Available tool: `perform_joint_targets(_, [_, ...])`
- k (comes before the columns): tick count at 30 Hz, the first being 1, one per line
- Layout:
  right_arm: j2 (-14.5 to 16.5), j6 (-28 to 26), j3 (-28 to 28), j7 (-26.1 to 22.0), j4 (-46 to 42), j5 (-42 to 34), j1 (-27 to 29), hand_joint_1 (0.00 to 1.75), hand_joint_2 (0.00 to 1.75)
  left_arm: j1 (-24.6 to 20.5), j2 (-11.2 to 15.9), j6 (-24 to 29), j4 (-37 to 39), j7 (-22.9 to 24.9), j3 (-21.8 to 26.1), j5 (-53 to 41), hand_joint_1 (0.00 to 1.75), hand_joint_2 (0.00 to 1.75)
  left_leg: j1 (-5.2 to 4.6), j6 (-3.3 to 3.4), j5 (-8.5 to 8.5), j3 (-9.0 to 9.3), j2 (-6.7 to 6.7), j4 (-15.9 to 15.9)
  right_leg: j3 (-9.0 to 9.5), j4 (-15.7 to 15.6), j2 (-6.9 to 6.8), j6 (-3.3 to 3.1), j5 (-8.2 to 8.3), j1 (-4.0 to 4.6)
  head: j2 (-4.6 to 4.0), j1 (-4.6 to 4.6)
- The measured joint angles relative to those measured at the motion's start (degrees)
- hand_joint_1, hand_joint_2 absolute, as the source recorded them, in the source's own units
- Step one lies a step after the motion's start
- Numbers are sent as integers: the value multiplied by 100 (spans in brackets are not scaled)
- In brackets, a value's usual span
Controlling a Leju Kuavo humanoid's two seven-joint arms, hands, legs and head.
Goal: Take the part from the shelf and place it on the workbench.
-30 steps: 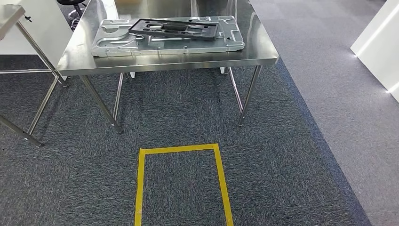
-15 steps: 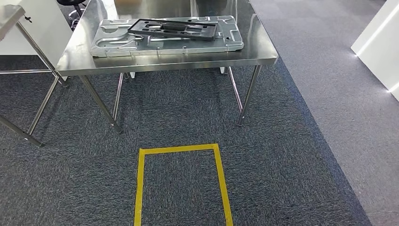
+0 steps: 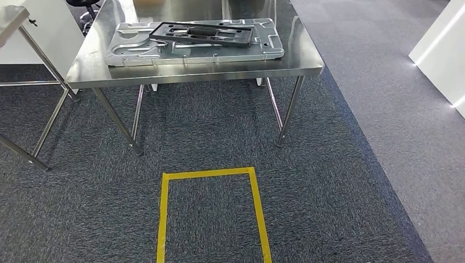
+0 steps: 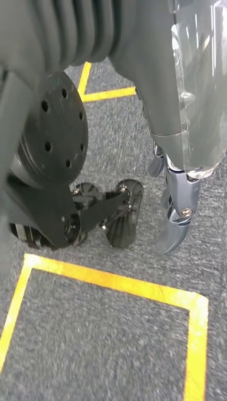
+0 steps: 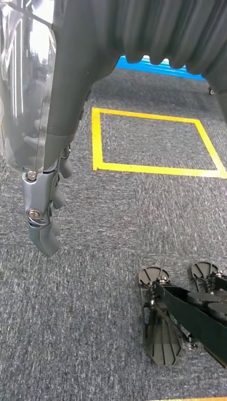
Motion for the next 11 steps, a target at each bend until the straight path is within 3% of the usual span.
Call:
perform_joint_targets(2, [-7, 1, 193, 8, -31, -201, 35, 0, 0, 40, -11, -10, -45, 74, 202, -265, 0, 0, 0, 0, 0, 0, 0, 0, 0, 0, 0, 0, 0, 0, 0, 0])
perform_joint_targets(11, [-41, 7, 1050, 88, -168, -1054, 179, 0, 0, 214, -63, -50, -249, 390, 1078, -1400, 0, 0, 0, 0, 0, 0, 0, 0, 0, 0, 0, 0, 0, 1, 0, 0])
